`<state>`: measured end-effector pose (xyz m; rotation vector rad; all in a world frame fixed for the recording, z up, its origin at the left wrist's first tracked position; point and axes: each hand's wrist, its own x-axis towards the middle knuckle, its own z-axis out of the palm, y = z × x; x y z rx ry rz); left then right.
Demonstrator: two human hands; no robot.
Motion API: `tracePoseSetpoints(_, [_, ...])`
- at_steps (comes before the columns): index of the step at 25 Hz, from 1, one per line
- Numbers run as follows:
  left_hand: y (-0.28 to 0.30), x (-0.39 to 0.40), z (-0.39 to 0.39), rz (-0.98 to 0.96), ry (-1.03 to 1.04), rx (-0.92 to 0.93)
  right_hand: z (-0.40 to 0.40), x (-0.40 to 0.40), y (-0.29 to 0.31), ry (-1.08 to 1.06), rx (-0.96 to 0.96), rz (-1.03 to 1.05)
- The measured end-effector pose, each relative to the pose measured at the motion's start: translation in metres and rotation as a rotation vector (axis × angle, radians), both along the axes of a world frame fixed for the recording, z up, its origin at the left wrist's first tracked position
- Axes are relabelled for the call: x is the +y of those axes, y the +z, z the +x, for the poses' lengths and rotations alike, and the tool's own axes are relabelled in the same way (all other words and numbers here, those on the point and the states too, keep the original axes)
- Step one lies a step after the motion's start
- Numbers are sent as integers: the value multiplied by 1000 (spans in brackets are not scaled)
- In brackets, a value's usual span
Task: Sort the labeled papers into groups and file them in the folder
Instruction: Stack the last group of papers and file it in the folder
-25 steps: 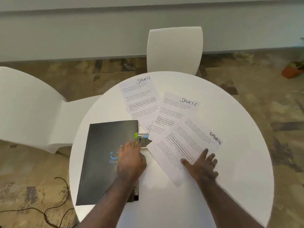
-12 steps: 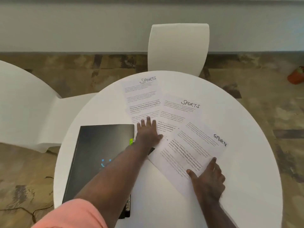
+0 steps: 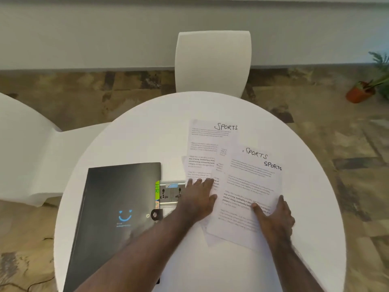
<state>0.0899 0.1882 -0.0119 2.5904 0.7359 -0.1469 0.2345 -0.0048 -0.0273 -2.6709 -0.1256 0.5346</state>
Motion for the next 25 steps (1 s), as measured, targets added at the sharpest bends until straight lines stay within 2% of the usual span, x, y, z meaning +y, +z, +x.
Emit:
tracePoseSetpoints(3, [-14,-15,-20,177,-139,-165,-1,-1,0,34,-2,-70])
tracePoseSetpoints(5, [-17,-14,-31,205,-26,-215,-5,2,1,50,-2,-92])
tracePoseSetpoints(7, [-19,-3,-31,250,287,-126,-8,5,0,76,-2,-106])
tracePoseSetpoints(9, [-18,10,-25,245,567,40,-11,9,-1,103,16,-125])
tracePoseSetpoints(12, [-9,20,-6,127,605,254,-13,15,0,141,37,-130])
tracePoseSetpoints(15, [-7,25,11,84,583,279,-14,21,2,164,60,-130])
tracePoseSetpoints(18, [-5,28,17,-74,590,213,-13,25,3,162,87,-110])
tracePoseSetpoints(22, [-5,20,11,-611,656,-175,-8,27,4,146,116,-23])
tracePoseSetpoints(25, [-1,15,1,-699,664,-214,-8,24,2,166,135,74])
